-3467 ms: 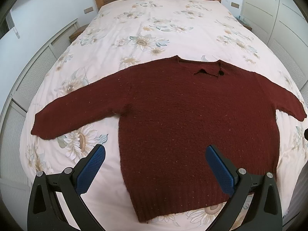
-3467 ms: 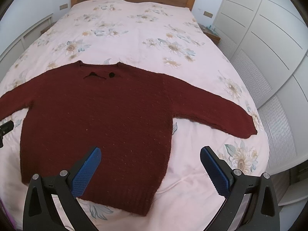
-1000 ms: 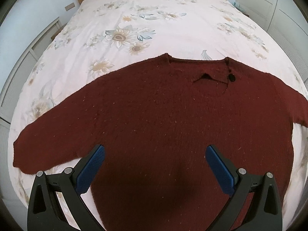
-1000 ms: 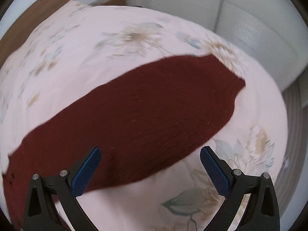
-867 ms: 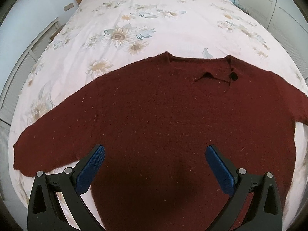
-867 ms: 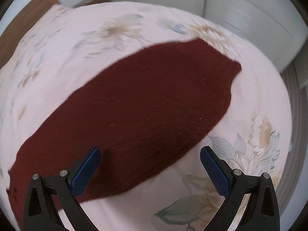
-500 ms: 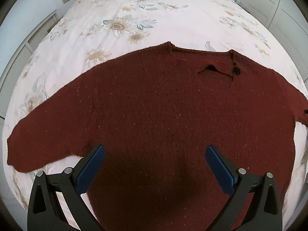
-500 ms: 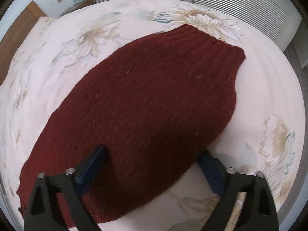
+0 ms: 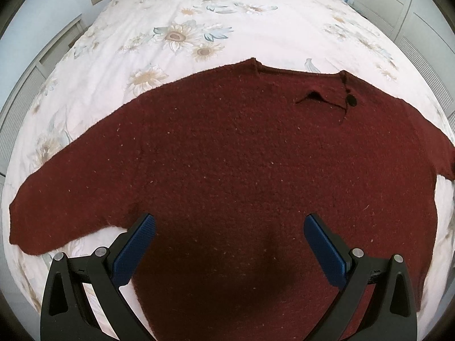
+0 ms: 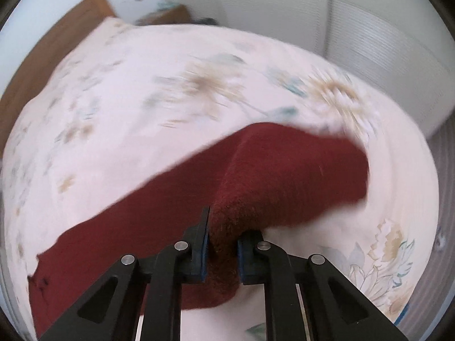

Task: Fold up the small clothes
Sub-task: 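Lift the sleeve with the right tool, lay it across the body, release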

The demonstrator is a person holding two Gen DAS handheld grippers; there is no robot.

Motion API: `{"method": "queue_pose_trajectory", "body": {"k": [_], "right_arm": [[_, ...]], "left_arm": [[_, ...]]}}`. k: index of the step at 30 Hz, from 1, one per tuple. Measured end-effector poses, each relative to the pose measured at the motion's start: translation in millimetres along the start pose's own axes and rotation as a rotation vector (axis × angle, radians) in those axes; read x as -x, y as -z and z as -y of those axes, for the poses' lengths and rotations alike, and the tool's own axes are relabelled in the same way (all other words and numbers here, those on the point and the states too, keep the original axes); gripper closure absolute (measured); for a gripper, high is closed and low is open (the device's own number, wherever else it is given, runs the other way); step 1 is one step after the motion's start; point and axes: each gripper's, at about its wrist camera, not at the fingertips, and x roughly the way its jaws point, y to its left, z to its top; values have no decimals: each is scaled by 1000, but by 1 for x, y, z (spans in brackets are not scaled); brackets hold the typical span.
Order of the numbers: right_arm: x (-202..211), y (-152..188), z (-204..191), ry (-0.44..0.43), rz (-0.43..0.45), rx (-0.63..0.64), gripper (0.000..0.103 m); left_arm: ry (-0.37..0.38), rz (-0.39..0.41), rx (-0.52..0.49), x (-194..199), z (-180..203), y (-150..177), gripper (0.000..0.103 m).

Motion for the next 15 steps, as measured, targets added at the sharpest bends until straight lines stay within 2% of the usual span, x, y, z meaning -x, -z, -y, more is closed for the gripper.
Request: {"method": "queue_pose_trajectory", "body": {"k": [7, 15], "right_arm": [[58, 0, -93, -144, 83, 167, 89], [102, 27, -214, -296, 93, 352, 89]], "left_arm": [[5, 14, 16, 2, -9, 0, 1], [13, 33, 44, 14, -23, 5, 1]]}}
